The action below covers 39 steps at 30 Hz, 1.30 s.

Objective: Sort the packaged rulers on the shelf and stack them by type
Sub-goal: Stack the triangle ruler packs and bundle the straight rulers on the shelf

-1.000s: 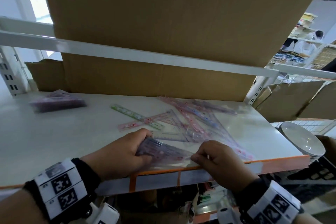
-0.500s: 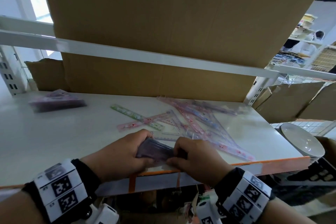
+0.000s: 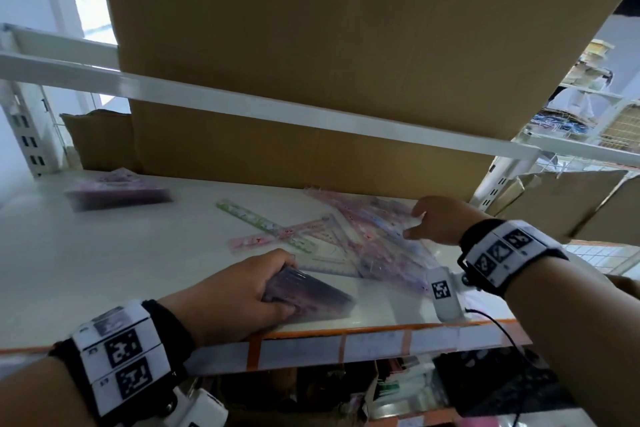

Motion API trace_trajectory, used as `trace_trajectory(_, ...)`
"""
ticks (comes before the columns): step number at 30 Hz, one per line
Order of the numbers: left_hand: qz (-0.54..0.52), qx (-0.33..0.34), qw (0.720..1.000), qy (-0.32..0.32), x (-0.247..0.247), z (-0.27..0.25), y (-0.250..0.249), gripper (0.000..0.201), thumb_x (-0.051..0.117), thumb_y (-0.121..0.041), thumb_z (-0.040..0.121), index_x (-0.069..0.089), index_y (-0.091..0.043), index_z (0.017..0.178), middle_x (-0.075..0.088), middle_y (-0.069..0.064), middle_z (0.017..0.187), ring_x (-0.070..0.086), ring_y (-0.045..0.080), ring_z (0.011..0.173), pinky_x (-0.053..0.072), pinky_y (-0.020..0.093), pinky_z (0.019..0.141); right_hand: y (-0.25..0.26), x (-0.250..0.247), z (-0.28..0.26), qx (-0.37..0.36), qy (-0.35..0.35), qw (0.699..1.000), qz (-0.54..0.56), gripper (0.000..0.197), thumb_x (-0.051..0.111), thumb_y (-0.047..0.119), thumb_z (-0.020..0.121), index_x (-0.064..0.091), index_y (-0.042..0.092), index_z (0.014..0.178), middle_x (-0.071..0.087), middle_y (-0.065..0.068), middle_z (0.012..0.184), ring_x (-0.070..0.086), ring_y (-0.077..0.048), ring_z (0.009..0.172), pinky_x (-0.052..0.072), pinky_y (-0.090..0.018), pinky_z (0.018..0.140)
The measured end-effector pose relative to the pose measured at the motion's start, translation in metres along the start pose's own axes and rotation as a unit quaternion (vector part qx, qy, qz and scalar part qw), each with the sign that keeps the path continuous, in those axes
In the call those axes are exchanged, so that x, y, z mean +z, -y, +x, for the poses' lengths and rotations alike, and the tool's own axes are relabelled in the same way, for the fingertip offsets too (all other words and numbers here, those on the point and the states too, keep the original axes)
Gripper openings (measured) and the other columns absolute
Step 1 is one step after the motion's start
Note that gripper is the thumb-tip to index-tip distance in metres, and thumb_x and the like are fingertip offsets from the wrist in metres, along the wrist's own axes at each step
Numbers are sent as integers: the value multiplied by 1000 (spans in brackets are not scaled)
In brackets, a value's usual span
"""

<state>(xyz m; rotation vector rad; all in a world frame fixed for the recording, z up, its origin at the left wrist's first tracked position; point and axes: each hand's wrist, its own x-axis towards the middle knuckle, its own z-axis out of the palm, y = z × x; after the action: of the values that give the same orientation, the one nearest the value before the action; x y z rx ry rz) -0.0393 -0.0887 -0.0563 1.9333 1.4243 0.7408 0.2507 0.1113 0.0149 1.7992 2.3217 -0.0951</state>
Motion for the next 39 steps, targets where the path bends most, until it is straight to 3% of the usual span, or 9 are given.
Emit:
trace_trajectory(4, -11, 3, 1000, 1, 0, -1, 0, 30, 68, -39, 83, 50, -40, 107, 62, -27, 93, 60, -4, 82, 43, 9, 66, 11, 7, 13, -11, 57, 998, -35, 71, 69, 56, 83, 48, 23, 142, 43, 3, 149, 42, -18, 134, 31, -30, 107)
trace_trajectory(10, 2, 2, 1000, -5, 0, 0, 2, 33, 71, -40, 83, 50, -37, 108, 64, -17, 92, 59, -3, 85, 46, 15, 70, 17, 18, 22, -23, 48, 998, -45, 54, 74, 33, 84, 55, 27, 134, 44, 3, 148, 43, -19, 133, 36, -30, 107)
trace_trajectory(18, 9, 1, 1000, -4, 0, 1, 3, 34, 71, -43, 82, 50, -37, 108, 63, -15, 94, 59, 0, 86, 47, 21, 72, -1, 20, 18, -46, 43, 992, 111, 52, 82, 39, 73, 57, 37, 119, 56, 15, 103, 55, -8, 92, 41, -24, 82)
trace_trajectory(23, 13, -3, 1000, -2, -1, 1, 3, 34, 72, -41, 83, 49, -37, 108, 63, -16, 93, 58, -3, 85, 45, 15, 69, -15, 23, -1, -90, -39, 974, 203, 45, 83, 23, 75, 57, 39, 108, 61, 14, 101, 59, 0, 75, 39, -8, 60)
trace_trajectory(25, 9, -4, 1000, 1, -1, 1, 2, 33, 72, -39, 84, 50, -36, 108, 62, -16, 92, 58, -4, 84, 44, 11, 67, -21, 22, -8, -101, -64, 971, 207, 47, 84, 23, 74, 57, 39, 109, 63, 17, 100, 59, 4, 70, 41, -3, 59)
trace_trajectory(27, 5, -3, 1000, -1, -1, 1, 2, 33, 72, -38, 84, 50, -35, 108, 62, -18, 91, 58, -6, 84, 42, 9, 67, -27, 21, -13, -110, -66, 968, 218, 48, 84, 21, 75, 57, 39, 110, 64, 15, 101, 60, 3, 66, 45, -7, 63)
trace_trajectory(31, -1, -1, 1000, 1, -1, -1, 0, 32, 72, -38, 84, 50, -36, 107, 61, -29, 89, 57, -9, 83, 40, 6, 66, -46, 19, -19, -108, -80, 967, 215, 46, 82, 23, 75, 55, 47, 104, 67, 15, 100, 62, -1, 68, 52, -26, 74)
trace_trajectory(35, -2, 1, 1000, 2, -1, -1, 0, 30, 72, -39, 84, 50, -38, 104, 60, -30, 91, 59, -5, 82, 43, 9, 65, -69, 17, -21, -92, -106, 970, 198, 40, 81, 27, 77, 62, 36, 111, 68, 18, 97, 63, 2, 68, 48, -23, 70)
trace_trajectory(39, 2, -1, 1000, -2, -1, -1, 0, 30, 71, -43, 84, 49, -42, 104, 61, -32, 93, 60, -7, 83, 42, 7, 66, -78, 13, -27, -65, -146, 946, 282, 13, 68, 21, 90, 65, 30, 100, 74, 8, 81, 70, -17, 64, 55, -34, 65)
